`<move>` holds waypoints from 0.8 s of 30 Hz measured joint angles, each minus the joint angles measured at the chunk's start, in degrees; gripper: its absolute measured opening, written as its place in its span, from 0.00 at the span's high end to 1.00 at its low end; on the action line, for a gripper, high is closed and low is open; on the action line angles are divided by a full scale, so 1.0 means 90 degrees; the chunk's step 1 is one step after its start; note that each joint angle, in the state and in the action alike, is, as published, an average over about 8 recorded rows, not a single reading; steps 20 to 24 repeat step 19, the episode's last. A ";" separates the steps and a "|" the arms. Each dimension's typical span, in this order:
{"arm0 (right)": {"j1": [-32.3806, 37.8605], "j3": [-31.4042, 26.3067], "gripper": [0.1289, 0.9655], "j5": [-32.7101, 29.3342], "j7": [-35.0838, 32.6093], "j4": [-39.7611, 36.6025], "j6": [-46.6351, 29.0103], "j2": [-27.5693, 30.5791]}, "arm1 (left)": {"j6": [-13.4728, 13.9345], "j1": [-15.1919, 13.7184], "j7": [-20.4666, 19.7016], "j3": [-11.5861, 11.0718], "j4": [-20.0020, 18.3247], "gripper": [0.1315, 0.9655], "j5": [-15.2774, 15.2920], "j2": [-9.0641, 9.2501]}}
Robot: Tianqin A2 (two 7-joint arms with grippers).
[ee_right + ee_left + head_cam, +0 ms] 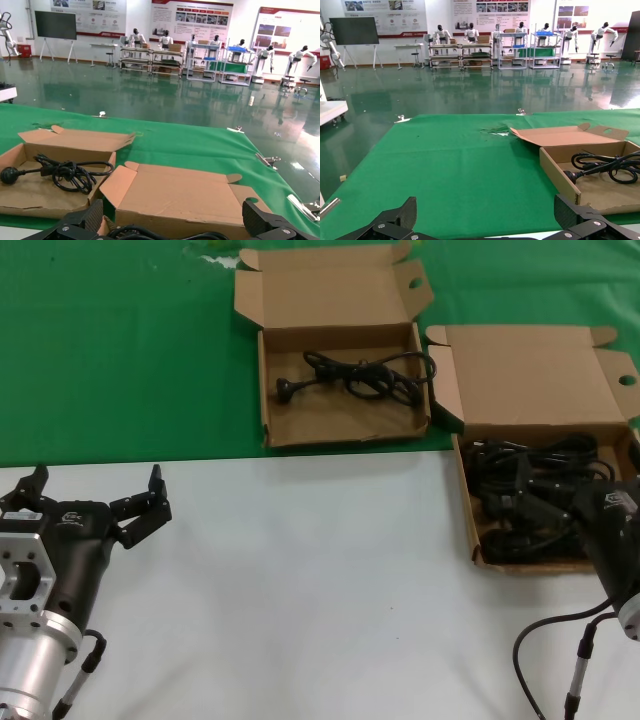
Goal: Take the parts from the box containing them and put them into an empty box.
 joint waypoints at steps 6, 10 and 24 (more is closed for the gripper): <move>0.0000 0.0000 0.00 0.0000 0.0000 0.0000 0.0000 0.0000 | 0.0000 0.0000 0.0001 0.0000 0.0000 0.00 0.0000 0.0000; 0.0000 0.0000 0.00 0.0000 0.0000 0.0000 0.0000 0.0000 | 0.0000 0.0000 0.0000 0.0000 0.0000 0.00 0.0000 0.0000; 0.0000 0.0000 0.00 0.0000 0.0000 0.0000 0.0000 0.0000 | 0.0000 0.0000 -0.0001 0.0000 0.0000 0.00 0.0000 0.0000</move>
